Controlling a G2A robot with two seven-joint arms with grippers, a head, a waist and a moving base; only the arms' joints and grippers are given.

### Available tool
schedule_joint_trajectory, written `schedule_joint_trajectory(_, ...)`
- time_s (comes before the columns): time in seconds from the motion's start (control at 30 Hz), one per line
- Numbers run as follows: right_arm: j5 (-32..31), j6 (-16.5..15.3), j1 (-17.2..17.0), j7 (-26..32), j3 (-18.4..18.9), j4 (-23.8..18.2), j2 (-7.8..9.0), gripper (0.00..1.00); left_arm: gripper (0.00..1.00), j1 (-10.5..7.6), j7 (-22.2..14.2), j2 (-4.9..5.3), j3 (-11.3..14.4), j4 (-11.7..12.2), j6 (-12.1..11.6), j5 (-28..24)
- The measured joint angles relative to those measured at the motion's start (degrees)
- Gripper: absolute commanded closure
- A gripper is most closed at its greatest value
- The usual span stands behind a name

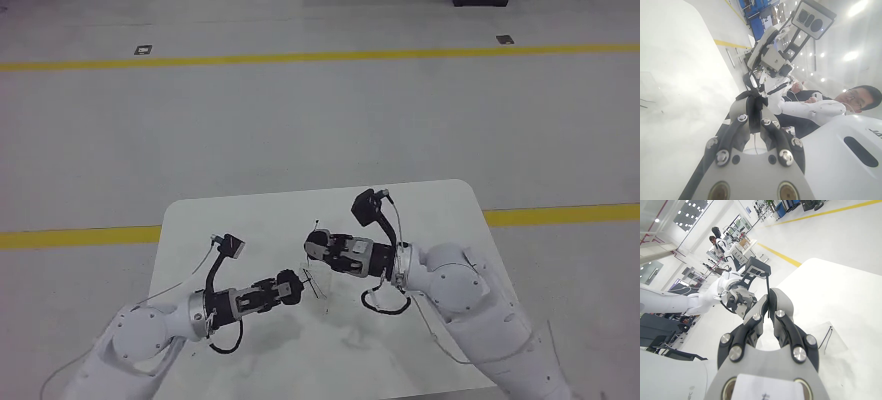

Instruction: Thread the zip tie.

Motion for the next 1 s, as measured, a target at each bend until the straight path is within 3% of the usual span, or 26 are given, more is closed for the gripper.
schedule_joint_trajectory(0.23,-4.0,0.0,-1.6,-4.7,0.9,0.0,0.87,1.00,1.00,0.00,0.0,0.00,0.0,0.0,0.0,0.0)
schedule_joint_trajectory(0.43,-5.2,0.0,-1.7,-8.6,-1.0,-1.0,2.58,1.00,1.00,0.00,0.0,0.00,0.0,0.0,0.0,0.0)
schedule_joint_trajectory(1.0,-2.2,0.0,3.0,-20.1,-11.3,-1.7,10.69,1.00,1.00,0.00,0.0,0.00,0.0,0.0,0.0,0.0)
